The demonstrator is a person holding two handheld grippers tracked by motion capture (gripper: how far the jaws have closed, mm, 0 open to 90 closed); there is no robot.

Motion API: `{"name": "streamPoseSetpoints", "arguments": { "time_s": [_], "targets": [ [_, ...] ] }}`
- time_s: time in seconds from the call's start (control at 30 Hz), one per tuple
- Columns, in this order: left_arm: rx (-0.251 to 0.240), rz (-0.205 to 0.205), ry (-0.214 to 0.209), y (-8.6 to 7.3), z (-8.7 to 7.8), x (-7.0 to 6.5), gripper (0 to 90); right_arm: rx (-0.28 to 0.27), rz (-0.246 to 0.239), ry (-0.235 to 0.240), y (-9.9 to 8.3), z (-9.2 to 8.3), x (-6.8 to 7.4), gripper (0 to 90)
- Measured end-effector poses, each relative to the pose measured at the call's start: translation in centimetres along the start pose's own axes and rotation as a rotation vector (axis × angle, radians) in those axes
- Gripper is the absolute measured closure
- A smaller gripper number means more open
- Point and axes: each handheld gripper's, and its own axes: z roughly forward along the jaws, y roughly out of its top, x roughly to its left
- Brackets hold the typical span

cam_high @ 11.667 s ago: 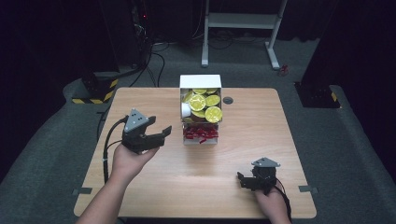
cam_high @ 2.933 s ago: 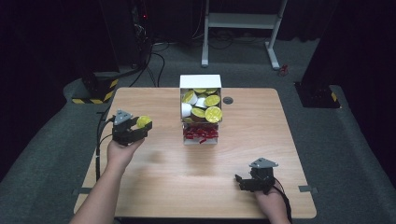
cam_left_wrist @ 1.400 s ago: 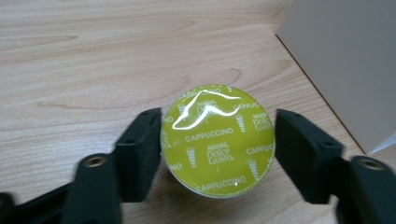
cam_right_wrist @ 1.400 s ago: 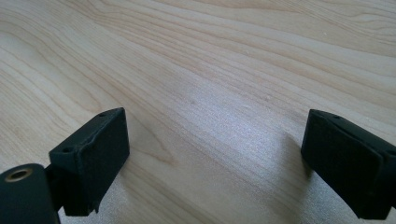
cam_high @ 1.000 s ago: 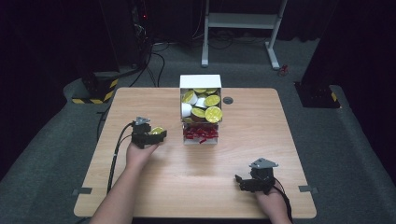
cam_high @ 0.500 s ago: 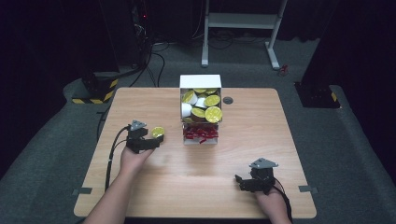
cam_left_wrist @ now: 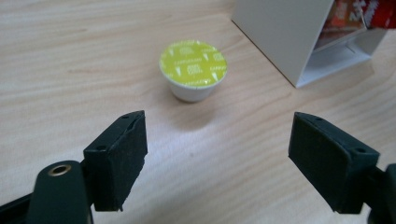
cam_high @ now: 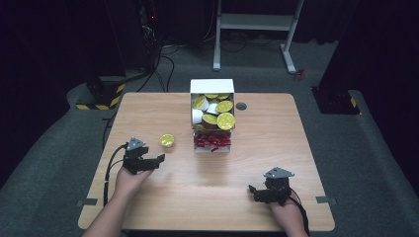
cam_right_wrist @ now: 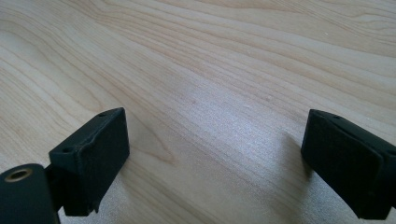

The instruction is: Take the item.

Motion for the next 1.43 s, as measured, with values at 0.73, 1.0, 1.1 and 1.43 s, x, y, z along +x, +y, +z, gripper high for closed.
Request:
{"name": "streamPoseSetpoints", "arguments": {
  "time_s": [0.73,1.0,1.1,1.43],
  "targets": [
    [0.14,0.075,0.042,-6.9,-3.1,0.4,15.3,0.0,0.0,0.0,0.0,0.0,0.0,7.6],
    [0.097,0.077,0.12,-8.3,-3.7,0.2,11.2,0.0,-0.002,0.001,0.0,0.0,0.0,7.6],
    [0.097,0.081,0.125,-8.3,-3.8,0.3,11.0,0.0,-0.002,0.0,0.0,0.0,0.0,7.6],
    [0.109,0.072,0.125,-8.4,-3.8,0.3,7.5,0.001,0.019,-0.012,0.0,0.0,0.2,7.6]
  ]
}}
